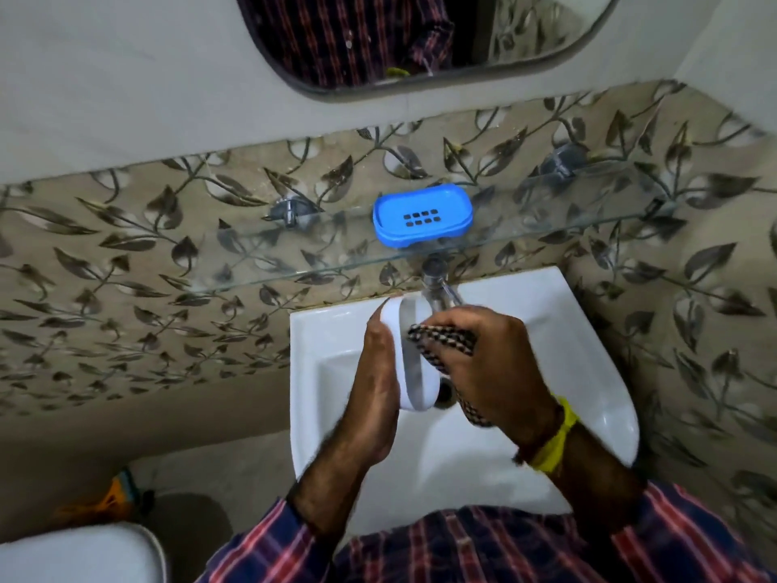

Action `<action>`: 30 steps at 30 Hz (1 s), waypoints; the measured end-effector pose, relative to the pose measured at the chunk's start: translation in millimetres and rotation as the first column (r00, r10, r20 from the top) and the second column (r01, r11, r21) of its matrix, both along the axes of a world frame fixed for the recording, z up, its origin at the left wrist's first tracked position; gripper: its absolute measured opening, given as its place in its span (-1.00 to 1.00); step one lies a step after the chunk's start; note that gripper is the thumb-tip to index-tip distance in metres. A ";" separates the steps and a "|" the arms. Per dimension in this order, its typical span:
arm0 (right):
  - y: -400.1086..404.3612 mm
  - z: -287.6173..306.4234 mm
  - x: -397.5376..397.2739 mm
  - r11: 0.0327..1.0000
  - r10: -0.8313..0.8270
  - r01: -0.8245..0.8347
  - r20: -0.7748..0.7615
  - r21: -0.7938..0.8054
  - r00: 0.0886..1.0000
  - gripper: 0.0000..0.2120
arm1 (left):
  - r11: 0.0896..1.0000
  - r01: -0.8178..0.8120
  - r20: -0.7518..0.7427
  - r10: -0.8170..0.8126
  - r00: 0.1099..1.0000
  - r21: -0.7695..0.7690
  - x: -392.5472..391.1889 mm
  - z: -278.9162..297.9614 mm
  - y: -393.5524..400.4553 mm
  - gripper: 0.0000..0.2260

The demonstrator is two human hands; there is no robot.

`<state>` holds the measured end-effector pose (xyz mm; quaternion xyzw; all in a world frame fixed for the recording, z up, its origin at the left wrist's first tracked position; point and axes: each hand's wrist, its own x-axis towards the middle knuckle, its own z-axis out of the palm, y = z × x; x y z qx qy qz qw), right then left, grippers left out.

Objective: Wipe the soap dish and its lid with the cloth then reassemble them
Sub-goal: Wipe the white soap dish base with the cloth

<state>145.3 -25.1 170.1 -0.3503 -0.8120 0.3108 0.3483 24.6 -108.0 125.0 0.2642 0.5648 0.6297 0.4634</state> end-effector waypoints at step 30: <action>-0.5 -61.3 32.5 0.261 -0.414 -0.077 -0.184 -0.962 0.891 -0.75 | 0.960 -0.158 -0.700 -0.051 0.712 -0.231 -33.6 -6.8 -18.0 -0.10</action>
